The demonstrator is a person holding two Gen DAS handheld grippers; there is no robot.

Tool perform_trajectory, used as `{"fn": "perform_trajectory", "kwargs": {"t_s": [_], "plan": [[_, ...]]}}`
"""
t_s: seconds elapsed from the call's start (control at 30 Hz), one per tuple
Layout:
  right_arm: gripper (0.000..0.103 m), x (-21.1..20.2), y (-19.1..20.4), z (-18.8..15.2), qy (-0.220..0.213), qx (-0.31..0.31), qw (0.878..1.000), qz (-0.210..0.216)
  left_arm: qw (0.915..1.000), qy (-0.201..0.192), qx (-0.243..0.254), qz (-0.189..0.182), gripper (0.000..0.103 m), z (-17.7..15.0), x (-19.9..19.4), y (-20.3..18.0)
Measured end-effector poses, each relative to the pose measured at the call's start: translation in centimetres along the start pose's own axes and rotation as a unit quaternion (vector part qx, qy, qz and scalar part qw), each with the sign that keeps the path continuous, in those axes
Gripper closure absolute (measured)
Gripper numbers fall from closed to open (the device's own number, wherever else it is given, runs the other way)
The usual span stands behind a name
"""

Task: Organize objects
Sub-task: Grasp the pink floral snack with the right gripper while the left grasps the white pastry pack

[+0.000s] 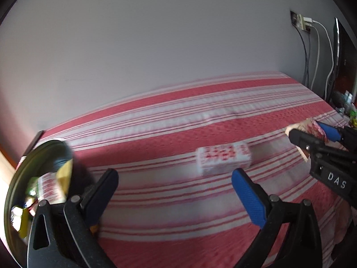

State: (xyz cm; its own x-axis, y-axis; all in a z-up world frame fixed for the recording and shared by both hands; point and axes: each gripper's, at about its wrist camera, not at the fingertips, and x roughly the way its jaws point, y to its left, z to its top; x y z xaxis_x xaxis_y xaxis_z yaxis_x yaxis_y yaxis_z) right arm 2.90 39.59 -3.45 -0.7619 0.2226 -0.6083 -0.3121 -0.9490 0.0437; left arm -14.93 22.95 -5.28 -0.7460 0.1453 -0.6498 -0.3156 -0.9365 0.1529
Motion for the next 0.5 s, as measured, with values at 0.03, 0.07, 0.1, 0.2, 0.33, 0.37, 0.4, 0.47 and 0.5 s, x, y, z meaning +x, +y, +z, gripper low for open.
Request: {"fn": "perform_trajectory", "kwargs": {"t_s": [0.03, 0.07, 0.1, 0.2, 0.33, 0.37, 0.4, 0.47, 0.5], "plan": [[0.046, 0.1, -0.3, 0.2, 0.0, 0.005, 1.0, -0.004, 1.0, 0.002, 0.0, -0.003, 0.0, 0.2, 0.4, -0.4], [0.046, 0.2, -0.5, 0.3, 0.0, 0.008, 1.0, -0.007, 1.0, 0.004, 0.002, -0.008, 0.0, 0.5, 0.8, -0.8], [0.046, 0.3, -0.8, 0.4, -0.001, 0.012, 1.0, -0.011, 0.9997, 0.01, 0.003, -0.02, 0.0, 0.8, 1.3, -1.2], [0.046, 0.2, -1.1, 0.5, -0.007, 0.019, 1.0, -0.017, 0.999, 0.016, 0.005, -0.04, 0.0, 1.2, 2.0, -2.0], [0.046, -0.1, -1.7, 0.5, -0.013, 0.027, 0.999, -0.019, 0.9971, 0.032, 0.007, -0.069, 0.0, 1.8, 3.0, -2.9], [0.046, -0.1, -1.8, 0.6, -0.013, 0.03, 0.999, -0.018, 0.9964, 0.04, 0.006, -0.074, 0.0, 1.8, 3.5, -3.1], [0.046, -0.2, -1.8, 0.6, -0.014, 0.032, 0.999, -0.015, 0.996, 0.048, 0.002, -0.075, 0.0, 1.8, 4.0, -3.1], [0.046, -0.2, -1.9, 0.5, -0.015, 0.035, 0.999, -0.012, 0.9949, 0.066, -0.003, -0.077, 0.0, 1.9, 4.7, -3.0], [0.046, -0.1, -2.0, 0.5, -0.015, 0.036, 0.999, -0.011, 0.994, 0.069, -0.012, -0.083, 0.0, 2.1, 5.0, -2.8]]}}
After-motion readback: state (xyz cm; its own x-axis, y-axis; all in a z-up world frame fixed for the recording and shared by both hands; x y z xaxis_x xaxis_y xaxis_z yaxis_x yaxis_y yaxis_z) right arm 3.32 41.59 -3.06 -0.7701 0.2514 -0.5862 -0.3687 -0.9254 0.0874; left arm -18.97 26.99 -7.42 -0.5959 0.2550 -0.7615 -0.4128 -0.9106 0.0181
